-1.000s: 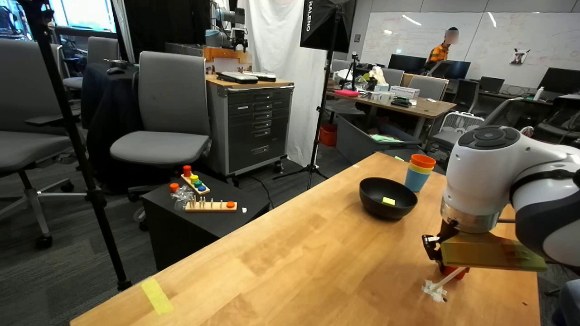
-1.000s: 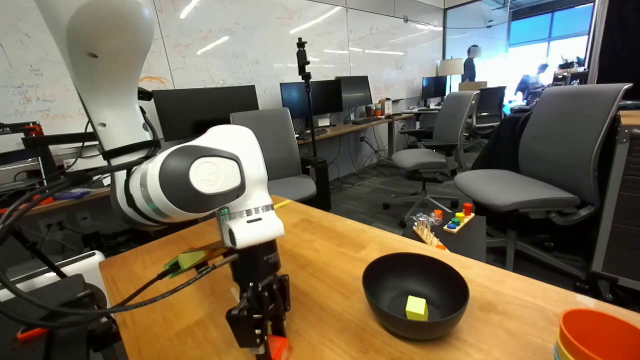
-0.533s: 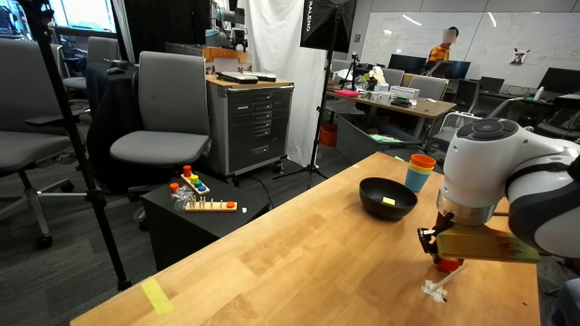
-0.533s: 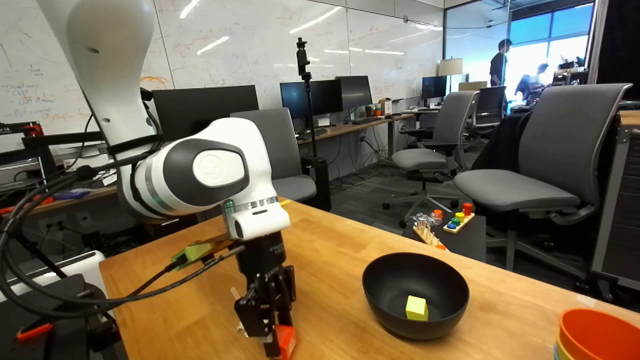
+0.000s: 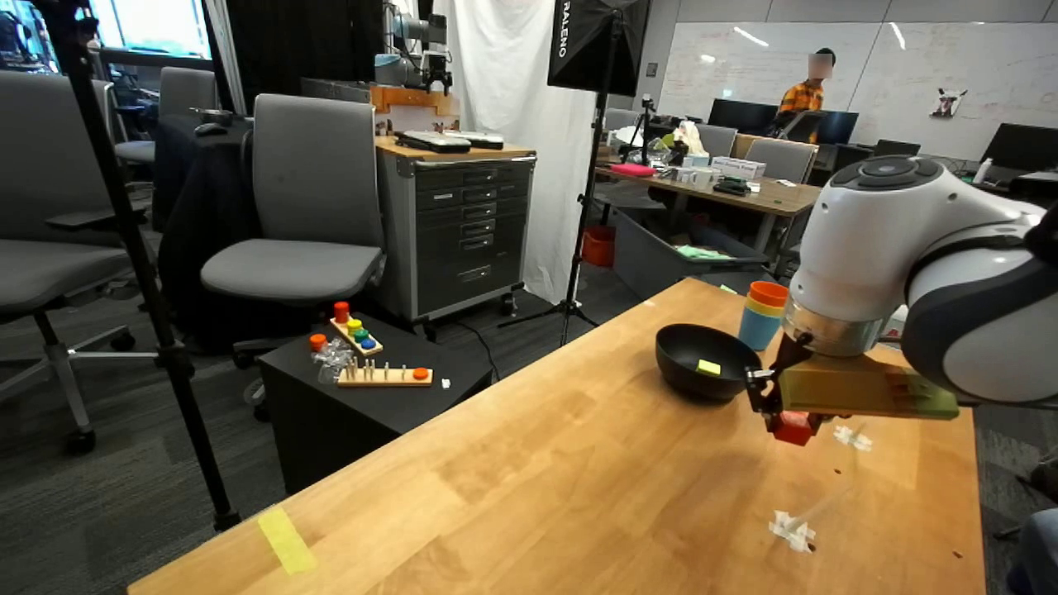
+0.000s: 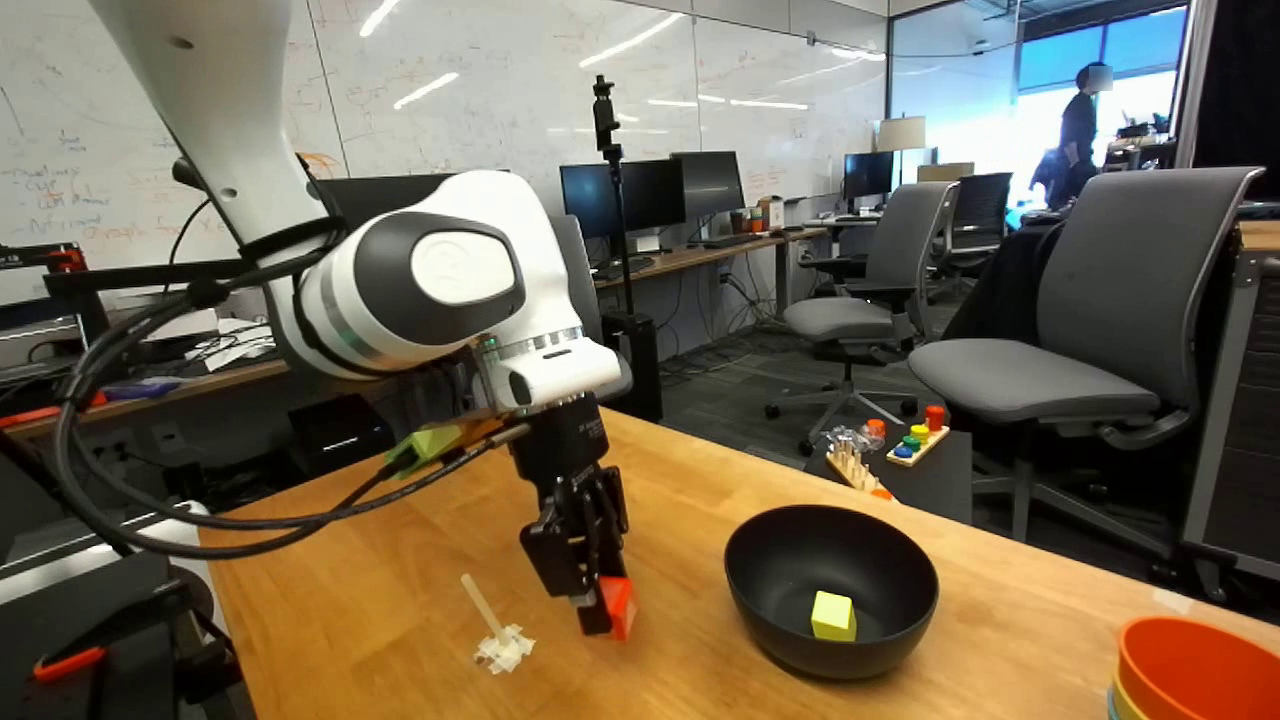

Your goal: Put the yellow and orange block in the bowl

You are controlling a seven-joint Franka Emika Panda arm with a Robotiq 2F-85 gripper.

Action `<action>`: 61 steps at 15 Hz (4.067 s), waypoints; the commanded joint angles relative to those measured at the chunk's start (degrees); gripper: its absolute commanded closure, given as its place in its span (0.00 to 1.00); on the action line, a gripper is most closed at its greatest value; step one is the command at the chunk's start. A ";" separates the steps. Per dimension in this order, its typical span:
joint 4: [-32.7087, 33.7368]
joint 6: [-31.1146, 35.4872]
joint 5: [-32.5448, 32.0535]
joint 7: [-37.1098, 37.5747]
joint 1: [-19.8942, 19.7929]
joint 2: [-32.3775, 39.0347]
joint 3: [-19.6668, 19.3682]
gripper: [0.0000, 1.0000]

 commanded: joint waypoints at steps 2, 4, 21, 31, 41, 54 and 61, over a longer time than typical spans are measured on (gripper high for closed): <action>3.90 -5.74 1.00 -2.58 -1.72 -2.81 0.56 0.78; 6.10 -7.83 1.39 -2.93 -3.29 -2.94 1.35 0.78; 31.27 -25.15 9.92 -2.23 -13.41 9.04 7.33 0.78; 39.67 -28.58 11.18 3.07 -13.32 17.21 6.18 0.78; 38.71 -24.54 10.14 11.77 -10.98 17.63 6.04 0.78; 38.38 -25.22 9.29 14.94 -8.35 21.91 5.47 0.26; 35.19 -22.38 8.98 14.02 -7.52 17.35 5.84 0.00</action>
